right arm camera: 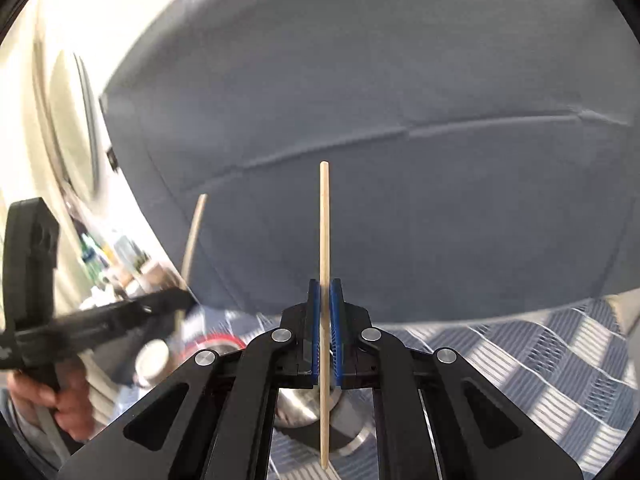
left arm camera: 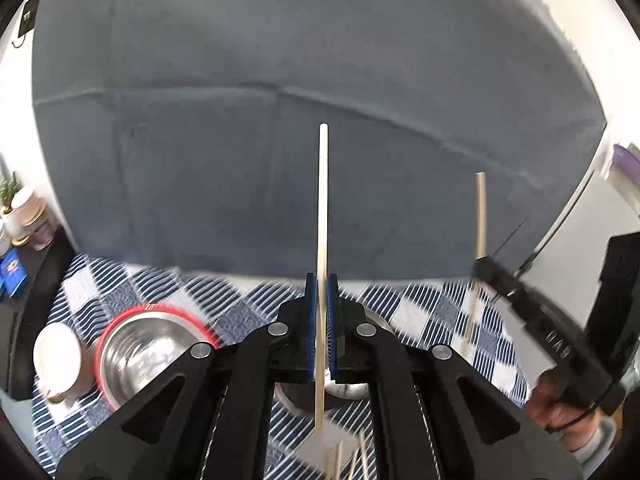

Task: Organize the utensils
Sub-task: 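Lift the sticks over the black cup and open both grippers to drop them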

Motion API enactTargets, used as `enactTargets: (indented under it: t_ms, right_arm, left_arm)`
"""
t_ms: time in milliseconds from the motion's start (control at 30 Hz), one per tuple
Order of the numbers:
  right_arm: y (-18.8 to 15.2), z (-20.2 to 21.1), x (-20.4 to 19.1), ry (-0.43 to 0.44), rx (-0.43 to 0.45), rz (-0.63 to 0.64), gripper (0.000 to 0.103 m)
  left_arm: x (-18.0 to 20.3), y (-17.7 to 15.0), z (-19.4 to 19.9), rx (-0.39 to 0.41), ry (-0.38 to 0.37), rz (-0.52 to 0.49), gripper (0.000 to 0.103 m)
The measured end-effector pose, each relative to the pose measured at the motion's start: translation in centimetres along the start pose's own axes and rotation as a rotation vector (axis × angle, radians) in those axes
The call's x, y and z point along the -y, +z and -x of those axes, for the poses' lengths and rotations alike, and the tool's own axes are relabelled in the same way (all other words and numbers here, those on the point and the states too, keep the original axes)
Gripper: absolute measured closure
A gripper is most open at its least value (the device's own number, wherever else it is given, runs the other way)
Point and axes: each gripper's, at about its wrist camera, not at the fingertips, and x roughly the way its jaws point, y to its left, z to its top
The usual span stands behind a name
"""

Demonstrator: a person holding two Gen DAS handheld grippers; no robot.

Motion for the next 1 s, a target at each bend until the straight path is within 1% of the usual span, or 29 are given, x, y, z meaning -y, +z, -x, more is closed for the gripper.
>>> enactTargets:
  t_ms: [67, 133, 167, 400, 500, 600, 700, 800, 867, 900, 1000]
  right_arm:
    - [0.0, -0.9, -0.3, 0.031, 0.036, 0.001, 0.098]
    - [-0.3, -1.9, -0.5, 0.045, 0.064, 0.012, 0.098]
    - [-0.4, -2.2, -0.5, 0.046, 0.071, 0.014, 0.098]
    - [-1.5, -4.9, 0.5, 0.054, 0.115, -0.025, 0.098]
    - [-2.2, -5.9, 0.8, 0.059, 0.093, -0.027, 0.098]
    - [-3.5, -6.5, 0.7, 0.058, 0.066, -0.013, 0.098]
    - [-4.7, -6.6, 0.5, 0.046, 0.041, 0.012, 0.098]
    - [-5.8, -6.5, 0.6, 0.037, 0.016, 0.022, 0.098]
    - [-6.4, -6.5, 0.6, 0.026, 0.002, 0.031, 0.098]
    - [-6.5, -6.4, 0.6, 0.022, -0.003, 0.031, 0.095]
    - [-7.0, -5.9, 0.8, 0.005, -0.007, 0.032, 0.094]
  left_arm:
    - [0.3, 0.0, -0.7, 0.036, -0.026, 0.003, 0.098]
    - [0.5, -0.2, -1.5, 0.05, -0.037, 0.006, 0.098]
    - [0.5, -0.4, -2.1, 0.05, -0.053, 0.016, 0.098]
    - [0.3, -1.4, -5.3, 0.061, -0.089, 0.045, 0.098]
    - [0.1, -2.3, -6.1, 0.073, -0.096, 0.051, 0.098]
    - [0.3, -3.5, -6.4, 0.095, -0.095, 0.036, 0.098]
    - [0.1, -4.7, -6.5, 0.12, -0.094, 0.024, 0.098]
    - [-0.1, -5.9, -6.5, 0.133, -0.091, 0.037, 0.098]
    - [0.0, -6.4, -6.5, 0.127, -0.098, 0.037, 0.098]
    - [0.1, -6.7, -6.4, 0.122, -0.101, 0.03, 0.098]
    - [0.4, -7.2, -6.2, 0.12, -0.097, 0.008, 0.098]
